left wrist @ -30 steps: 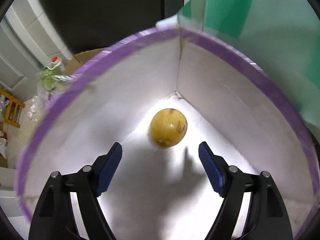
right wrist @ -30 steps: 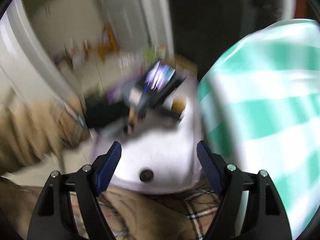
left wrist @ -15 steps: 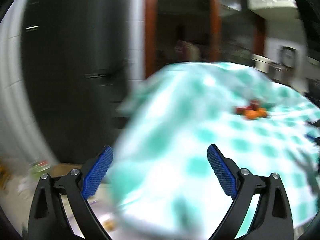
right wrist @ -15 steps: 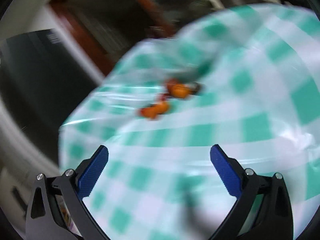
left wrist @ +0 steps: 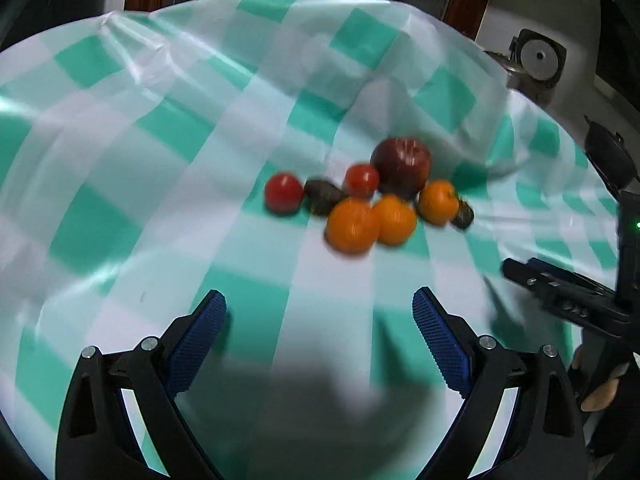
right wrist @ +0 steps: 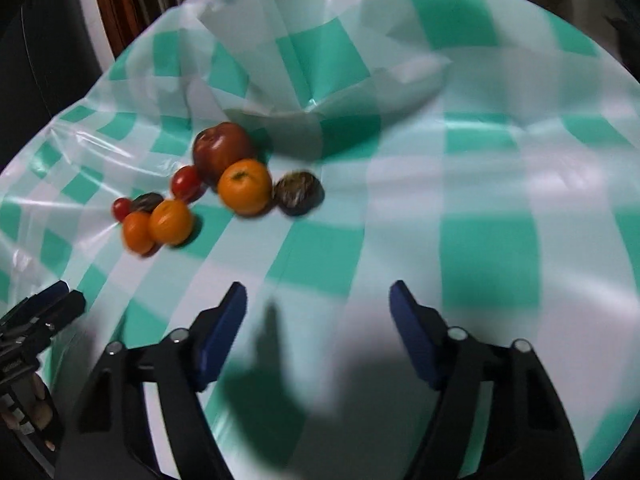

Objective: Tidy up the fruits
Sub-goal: 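Grasp a tangerine with the left tool while the right tool holds the passion fruit, then lower the tangerine and passion fruit into the white box, opening both tools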

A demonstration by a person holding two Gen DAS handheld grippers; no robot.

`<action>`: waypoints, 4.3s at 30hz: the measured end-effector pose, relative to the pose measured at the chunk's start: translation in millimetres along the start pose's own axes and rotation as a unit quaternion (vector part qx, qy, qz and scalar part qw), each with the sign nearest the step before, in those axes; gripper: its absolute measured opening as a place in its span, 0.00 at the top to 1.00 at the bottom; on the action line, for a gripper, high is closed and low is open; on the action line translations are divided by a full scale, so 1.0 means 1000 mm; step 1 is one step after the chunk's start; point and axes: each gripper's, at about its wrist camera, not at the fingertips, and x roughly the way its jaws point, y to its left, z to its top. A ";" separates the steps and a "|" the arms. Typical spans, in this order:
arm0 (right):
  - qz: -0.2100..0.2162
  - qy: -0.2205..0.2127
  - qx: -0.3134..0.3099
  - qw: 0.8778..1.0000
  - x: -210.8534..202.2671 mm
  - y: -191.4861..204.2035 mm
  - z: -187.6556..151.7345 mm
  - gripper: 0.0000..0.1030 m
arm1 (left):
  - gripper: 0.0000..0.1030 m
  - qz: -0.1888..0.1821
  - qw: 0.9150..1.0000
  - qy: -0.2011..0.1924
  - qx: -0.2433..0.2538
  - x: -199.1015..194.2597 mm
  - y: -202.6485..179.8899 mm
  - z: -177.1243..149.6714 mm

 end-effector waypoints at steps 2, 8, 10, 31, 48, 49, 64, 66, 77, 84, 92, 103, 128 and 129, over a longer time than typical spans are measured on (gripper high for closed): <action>0.000 0.012 -0.029 1.000 0.016 0.002 0.013 0.39 | 0.21 0.000 1.000 0.013 0.024 0.015 -0.006 0.010; 0.022 0.038 -0.081 0.996 0.050 0.008 0.040 0.47 | 0.39 -0.013 0.997 0.064 0.037 0.035 -0.008 0.018; 0.025 0.040 -0.088 0.995 0.057 0.010 0.045 0.47 | 0.39 -0.015 0.997 0.064 0.037 0.037 -0.009 0.019; 0.016 0.038 -0.077 0.996 0.056 0.018 0.045 0.62 | 0.22 -0.040 0.997 0.068 0.028 0.038 -0.006 0.018; 0.083 -0.059 0.087 0.991 -0.007 -0.013 -0.009 0.62 | 0.28 0.019 0.997 0.069 0.026 0.047 -0.010 0.026; 0.085 -0.059 0.085 0.991 -0.007 -0.012 -0.009 0.62 | 0.29 0.019 0.997 0.072 0.032 0.050 -0.012 0.027; 0.106 -0.058 0.083 0.989 -0.006 -0.012 -0.014 0.62 | 0.65 -0.028 0.997 0.038 0.059 -0.007 -0.017 0.009; 0.107 -0.057 0.082 0.989 -0.006 -0.012 -0.014 0.62 | 0.65 -0.048 0.998 0.031 0.036 -0.046 0.001 -0.016; 0.102 -0.043 0.096 0.989 0.000 -0.015 -0.013 0.62 | 0.65 0.011 0.999 -0.031 -0.034 -0.171 0.088 -0.108; 0.048 -0.030 0.113 0.992 -0.016 -0.004 -0.017 0.62 | 0.65 -0.001 0.995 -0.084 -0.062 -0.232 0.132 -0.125; 0.110 -0.060 0.010 0.992 -0.117 0.132 -0.073 0.62 | 0.65 0.023 0.991 -0.113 -0.072 -0.296 0.185 -0.169; 0.238 -0.041 -0.199 0.950 -0.196 0.354 -0.170 0.61 | 0.65 0.083 0.984 -0.102 -0.118 -0.359 0.261 -0.269; 0.179 0.293 -0.515 0.785 -0.044 0.566 -0.422 0.61 | 0.65 0.147 0.929 0.246 -0.236 -0.219 0.397 -0.383; 0.172 0.294 -0.522 0.782 -0.043 0.566 -0.426 0.61 | 0.65 0.149 0.926 0.255 -0.236 -0.213 0.399 -0.385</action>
